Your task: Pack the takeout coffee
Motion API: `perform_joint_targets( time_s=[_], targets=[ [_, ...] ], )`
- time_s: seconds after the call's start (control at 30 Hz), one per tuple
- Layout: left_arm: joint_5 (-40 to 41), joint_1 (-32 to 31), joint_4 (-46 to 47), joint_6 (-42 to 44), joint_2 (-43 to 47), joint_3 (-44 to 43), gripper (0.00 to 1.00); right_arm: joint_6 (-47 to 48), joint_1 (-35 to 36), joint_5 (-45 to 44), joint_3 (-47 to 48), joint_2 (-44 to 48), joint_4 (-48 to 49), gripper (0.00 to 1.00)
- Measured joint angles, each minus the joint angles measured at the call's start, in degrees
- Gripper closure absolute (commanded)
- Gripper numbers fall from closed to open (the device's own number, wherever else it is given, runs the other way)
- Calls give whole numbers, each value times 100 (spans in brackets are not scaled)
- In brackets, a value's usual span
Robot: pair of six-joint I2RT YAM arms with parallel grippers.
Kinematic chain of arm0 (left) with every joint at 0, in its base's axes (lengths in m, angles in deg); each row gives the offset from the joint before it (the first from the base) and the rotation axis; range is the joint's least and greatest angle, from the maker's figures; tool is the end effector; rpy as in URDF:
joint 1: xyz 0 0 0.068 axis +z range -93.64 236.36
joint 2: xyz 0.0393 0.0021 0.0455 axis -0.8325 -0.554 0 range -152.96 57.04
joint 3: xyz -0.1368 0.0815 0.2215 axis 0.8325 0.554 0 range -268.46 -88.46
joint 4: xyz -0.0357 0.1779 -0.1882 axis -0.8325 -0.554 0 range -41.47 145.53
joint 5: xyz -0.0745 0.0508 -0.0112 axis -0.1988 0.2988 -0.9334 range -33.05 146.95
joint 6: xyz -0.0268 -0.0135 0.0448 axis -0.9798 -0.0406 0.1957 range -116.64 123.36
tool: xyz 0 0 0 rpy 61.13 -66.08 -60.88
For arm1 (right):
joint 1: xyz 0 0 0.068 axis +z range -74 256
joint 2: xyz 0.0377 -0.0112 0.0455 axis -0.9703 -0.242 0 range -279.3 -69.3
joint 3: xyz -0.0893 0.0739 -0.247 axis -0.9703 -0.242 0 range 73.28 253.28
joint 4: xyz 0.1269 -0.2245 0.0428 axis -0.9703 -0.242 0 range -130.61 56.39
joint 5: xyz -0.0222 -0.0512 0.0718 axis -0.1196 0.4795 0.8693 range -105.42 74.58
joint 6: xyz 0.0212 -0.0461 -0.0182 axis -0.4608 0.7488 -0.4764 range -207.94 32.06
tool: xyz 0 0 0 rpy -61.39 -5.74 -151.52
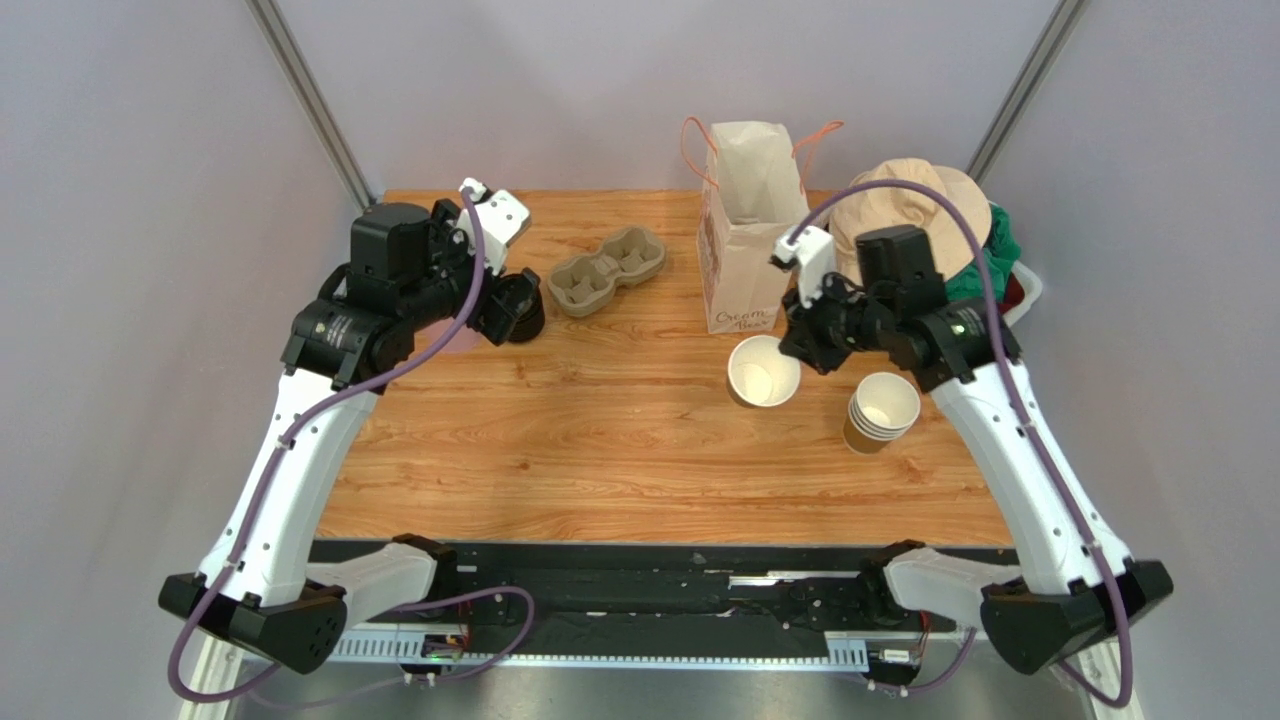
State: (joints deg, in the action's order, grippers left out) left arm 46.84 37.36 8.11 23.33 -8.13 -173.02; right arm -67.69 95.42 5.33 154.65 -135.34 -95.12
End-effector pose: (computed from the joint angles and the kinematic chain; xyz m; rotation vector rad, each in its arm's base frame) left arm 0.2027 -0.0762 0.4397 0.7876 1.8994 -0.1712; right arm 0.1915 0.0808 0.3999 -0.9576 2.1461 0.4222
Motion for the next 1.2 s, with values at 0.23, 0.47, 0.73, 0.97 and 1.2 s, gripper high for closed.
perform_joint_targets(
  time_s=[0.23, 0.47, 0.73, 0.97, 1.2],
  targets=[
    [144, 146, 46, -13, 170, 74, 1, -243, 1198, -396, 11, -1176, 667, 100],
    [107, 308, 166, -33, 595, 350, 1, -503, 1714, -404, 337, -2271, 981, 100],
    [-22, 605, 302, -61, 894, 737, 1, -699, 2175, -448, 789, -3274, 1283, 100],
    [-168, 741, 352, -85, 1034, 894, 1, -813, 2343, -533, 1185, -4089, 1405, 98],
    [-348, 861, 404, -173, 1134, 990, 1, -828, 2446, -728, 1204, -4444, 1423, 96]
  ],
)
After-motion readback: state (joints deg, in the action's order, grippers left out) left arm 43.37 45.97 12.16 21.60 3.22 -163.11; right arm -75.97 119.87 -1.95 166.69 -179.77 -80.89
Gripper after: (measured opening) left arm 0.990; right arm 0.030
